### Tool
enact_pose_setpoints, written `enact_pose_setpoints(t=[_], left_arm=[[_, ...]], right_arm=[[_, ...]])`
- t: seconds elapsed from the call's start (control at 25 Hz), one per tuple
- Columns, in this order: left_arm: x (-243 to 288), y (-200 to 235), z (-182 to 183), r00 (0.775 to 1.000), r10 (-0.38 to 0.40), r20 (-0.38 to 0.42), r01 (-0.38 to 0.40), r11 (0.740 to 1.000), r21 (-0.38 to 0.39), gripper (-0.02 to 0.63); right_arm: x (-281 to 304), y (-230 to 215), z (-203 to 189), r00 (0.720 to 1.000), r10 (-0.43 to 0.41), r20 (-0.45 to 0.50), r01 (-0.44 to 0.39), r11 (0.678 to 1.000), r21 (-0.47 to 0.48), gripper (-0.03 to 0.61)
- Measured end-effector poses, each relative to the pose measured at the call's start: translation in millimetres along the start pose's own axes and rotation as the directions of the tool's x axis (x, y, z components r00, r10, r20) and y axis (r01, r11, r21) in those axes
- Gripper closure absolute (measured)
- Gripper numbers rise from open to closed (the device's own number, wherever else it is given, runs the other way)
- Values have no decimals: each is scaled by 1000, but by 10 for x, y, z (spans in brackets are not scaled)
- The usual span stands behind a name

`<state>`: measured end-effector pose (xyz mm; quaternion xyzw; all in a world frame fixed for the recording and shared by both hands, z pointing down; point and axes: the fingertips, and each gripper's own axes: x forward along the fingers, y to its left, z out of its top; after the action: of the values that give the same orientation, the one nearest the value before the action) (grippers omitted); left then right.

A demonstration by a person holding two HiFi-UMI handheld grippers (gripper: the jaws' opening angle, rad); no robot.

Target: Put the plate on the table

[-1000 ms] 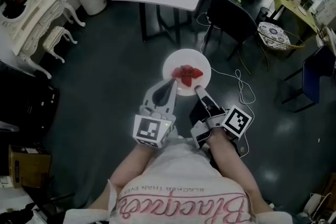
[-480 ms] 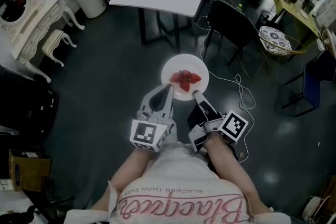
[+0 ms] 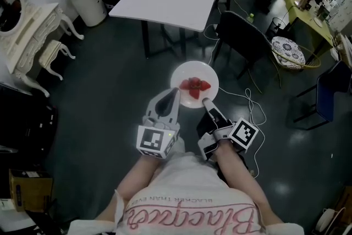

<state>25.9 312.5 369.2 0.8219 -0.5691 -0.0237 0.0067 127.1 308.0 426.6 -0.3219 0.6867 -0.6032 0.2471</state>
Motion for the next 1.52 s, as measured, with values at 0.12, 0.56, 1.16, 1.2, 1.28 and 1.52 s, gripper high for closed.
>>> enact_pose_setpoints(t=[0.12,0.56,1.16,1.2,1.28,1.52], left_arm=[[224,183,11,1000,-7,-3,7,1000,-5,609],[890,851,-120,998,-50,-28,50,999,-4,609],[1728,1611,-98,998,-57,-27,56,998,-42,609],[1778,1636,-97,998,-55,-26,53,998,-45,609],[1887,1681,-103,998,-52,-30,51,998,-43,609],[2324,1796,-146,998,-46,-41,44,998,-37,609]], right_arm=[[258,4,88,1000,-10,1,10,1000,-9,565],[1129,-95,358,999,-16,44,16,1000,9,565],[2165,-86,695,999,-31,44,29,999,34,565],[2196,-89,722,999,-32,44,30,999,34,565],[2259,-106,796,998,-35,47,33,999,38,565],[2552,-167,1207,997,-36,70,33,998,49,565]])
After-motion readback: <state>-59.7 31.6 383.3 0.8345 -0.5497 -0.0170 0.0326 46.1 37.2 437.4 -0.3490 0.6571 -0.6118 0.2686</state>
